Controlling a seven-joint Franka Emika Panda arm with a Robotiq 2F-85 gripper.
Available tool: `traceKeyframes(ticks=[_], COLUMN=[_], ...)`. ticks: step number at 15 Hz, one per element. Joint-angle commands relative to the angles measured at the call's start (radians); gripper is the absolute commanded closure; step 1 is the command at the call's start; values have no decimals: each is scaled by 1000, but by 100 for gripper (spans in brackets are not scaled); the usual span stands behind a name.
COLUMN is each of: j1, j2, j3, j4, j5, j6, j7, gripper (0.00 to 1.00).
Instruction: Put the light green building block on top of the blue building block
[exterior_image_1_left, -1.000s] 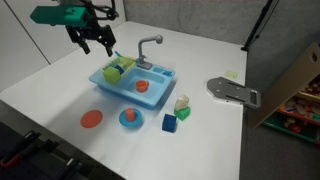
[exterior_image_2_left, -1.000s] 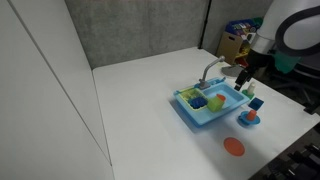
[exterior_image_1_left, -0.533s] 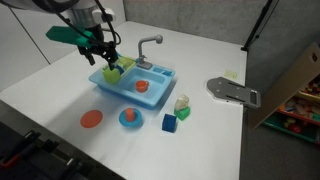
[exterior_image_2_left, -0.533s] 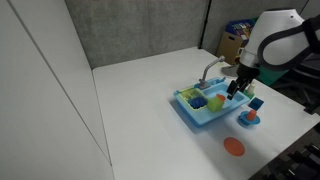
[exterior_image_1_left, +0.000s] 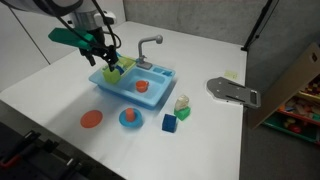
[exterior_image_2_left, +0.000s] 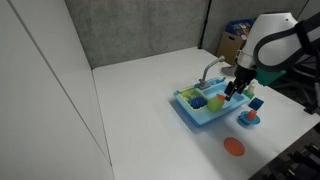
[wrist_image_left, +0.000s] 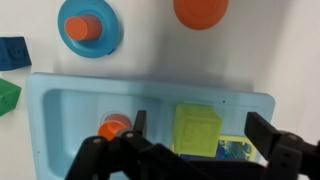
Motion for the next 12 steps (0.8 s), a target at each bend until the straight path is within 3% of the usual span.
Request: traceKeyframes(ticks=[1,12], j1=[-5,33], j2=[8,145], j3=[6,7], j4=[7,82], j5=[0,-22], j6=[5,166], j7=[1,60], gripper=[0,0])
